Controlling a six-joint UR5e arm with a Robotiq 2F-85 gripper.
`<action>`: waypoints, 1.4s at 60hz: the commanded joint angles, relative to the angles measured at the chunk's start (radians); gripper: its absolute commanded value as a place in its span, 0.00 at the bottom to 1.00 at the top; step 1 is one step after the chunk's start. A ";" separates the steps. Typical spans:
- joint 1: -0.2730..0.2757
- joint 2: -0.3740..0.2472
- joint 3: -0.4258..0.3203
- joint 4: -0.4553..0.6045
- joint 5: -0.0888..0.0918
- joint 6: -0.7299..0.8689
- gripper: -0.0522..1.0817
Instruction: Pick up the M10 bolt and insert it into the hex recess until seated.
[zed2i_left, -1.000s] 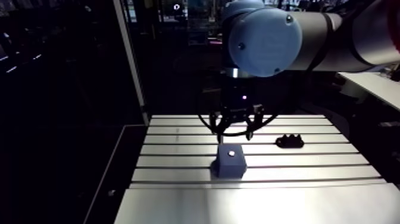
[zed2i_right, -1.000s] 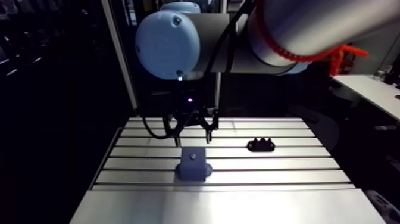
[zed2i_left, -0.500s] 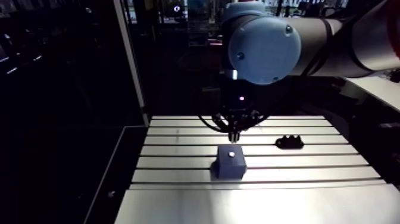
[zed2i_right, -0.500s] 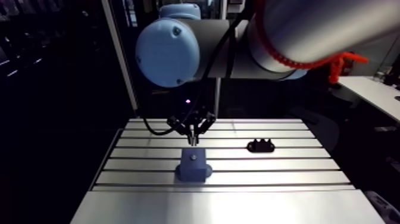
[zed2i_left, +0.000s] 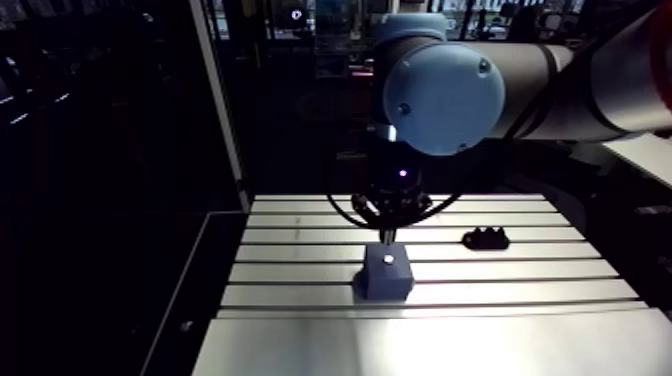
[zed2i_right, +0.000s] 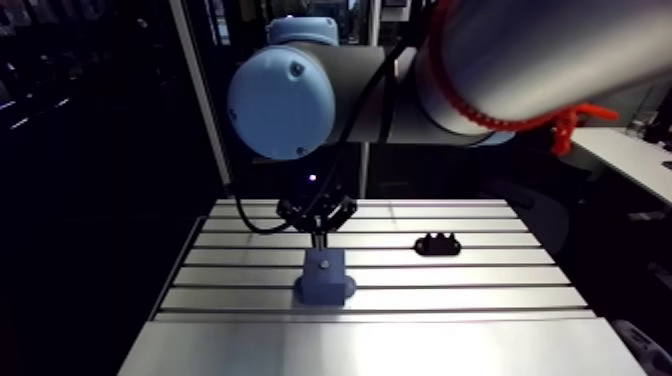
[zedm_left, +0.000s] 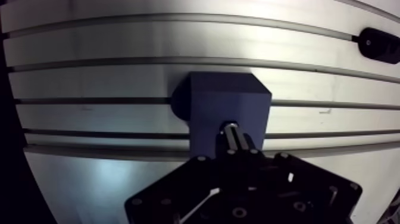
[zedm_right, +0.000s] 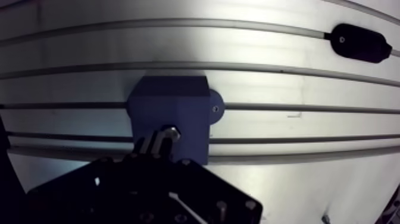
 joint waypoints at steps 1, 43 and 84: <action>-0.004 0.000 0.012 -0.003 0.000 -0.021 0.98; -0.012 0.015 0.032 -0.007 -0.004 -0.057 0.98; -0.010 0.017 0.051 -0.052 -0.001 -0.064 0.98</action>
